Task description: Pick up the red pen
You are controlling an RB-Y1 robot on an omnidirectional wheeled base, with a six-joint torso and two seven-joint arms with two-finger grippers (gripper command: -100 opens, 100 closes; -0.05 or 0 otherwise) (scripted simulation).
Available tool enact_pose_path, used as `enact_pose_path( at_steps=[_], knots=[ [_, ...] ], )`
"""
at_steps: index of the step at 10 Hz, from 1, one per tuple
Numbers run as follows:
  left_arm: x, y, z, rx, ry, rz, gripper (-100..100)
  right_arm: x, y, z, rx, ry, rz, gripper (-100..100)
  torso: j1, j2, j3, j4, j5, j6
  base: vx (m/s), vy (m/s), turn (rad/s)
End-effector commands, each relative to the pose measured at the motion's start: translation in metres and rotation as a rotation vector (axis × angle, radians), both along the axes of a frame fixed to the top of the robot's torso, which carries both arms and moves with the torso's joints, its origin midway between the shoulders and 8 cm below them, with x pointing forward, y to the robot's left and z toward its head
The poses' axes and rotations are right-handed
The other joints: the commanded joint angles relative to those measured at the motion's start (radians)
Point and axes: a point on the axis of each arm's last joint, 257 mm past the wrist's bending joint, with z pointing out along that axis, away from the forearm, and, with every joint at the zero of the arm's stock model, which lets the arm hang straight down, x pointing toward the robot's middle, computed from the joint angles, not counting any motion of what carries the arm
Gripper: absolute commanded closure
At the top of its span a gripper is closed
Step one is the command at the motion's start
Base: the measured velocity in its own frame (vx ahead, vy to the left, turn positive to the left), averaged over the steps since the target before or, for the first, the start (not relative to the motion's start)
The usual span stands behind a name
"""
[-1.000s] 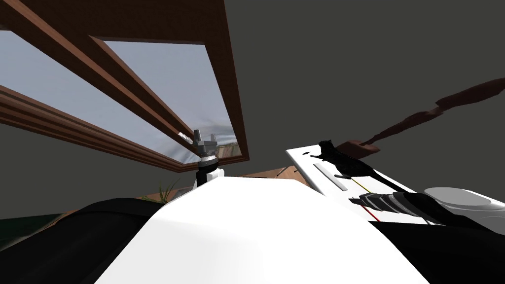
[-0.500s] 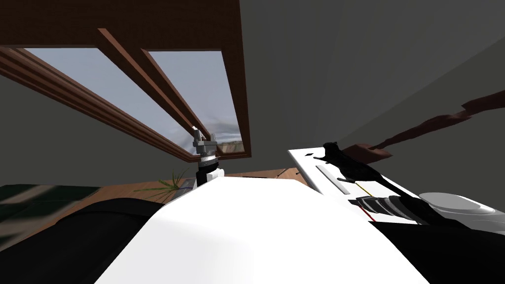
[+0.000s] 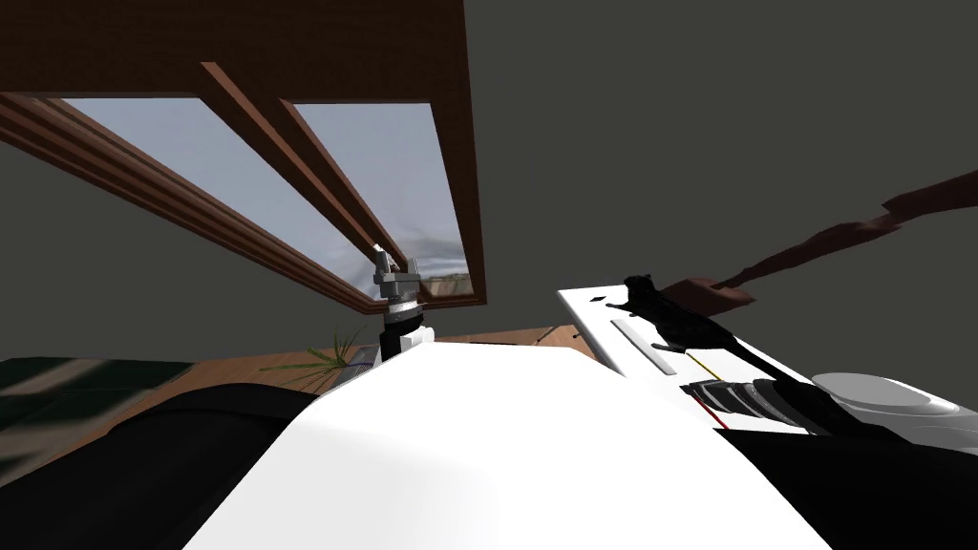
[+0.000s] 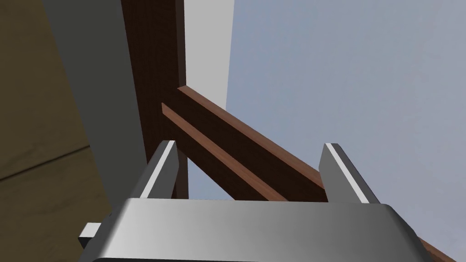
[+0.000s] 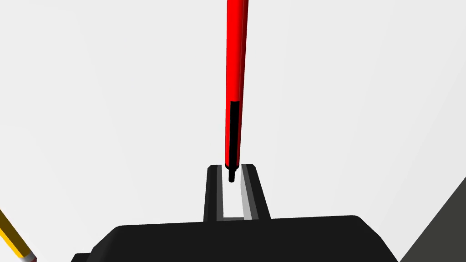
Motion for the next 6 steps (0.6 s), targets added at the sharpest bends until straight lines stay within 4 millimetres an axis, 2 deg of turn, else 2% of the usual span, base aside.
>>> enact_pose_path(
  at_steps=[1, 3, 5, 6],
  knots=[
    [0.0, 0.0, 0.0, 0.0, 0.0, 0.0, 0, 0.003, -0.001, 0.006, -0.004, 0.002, 0.016, 100, 0.0, 0.0, 0.0, 0.0, 0.0, 0.0, 0.058, 0.006, -0.221],
    [0.0, 0.0, 0.0, 0.0, 0.0, 0.0, 0, 0.013, -0.004, 0.023, -0.01, 0.006, 0.067, 100, 0.002, -0.005, -0.003, -0.001, 0.001, 0.002, 0.133, 0.049, -0.273],
    [0.0, 0.0, 0.0, 0.0, 0.0, 0.0, 0, 0.011, -0.003, 0.021, -0.01, 0.007, 0.06, 100, 0.005, -0.008, -0.005, -0.002, 0.001, -0.001, 0.081, 0.04, -0.071],
    [0.0, 0.0, 0.0, 0.0, 0.0, 0.0, 0, 0.011, -0.003, 0.021, -0.01, 0.007, 0.063, 0, 0.003, -0.005, -0.003, -0.001, 0.001, -0.001, 0.005, 0.002, 0.007]
  ],
)
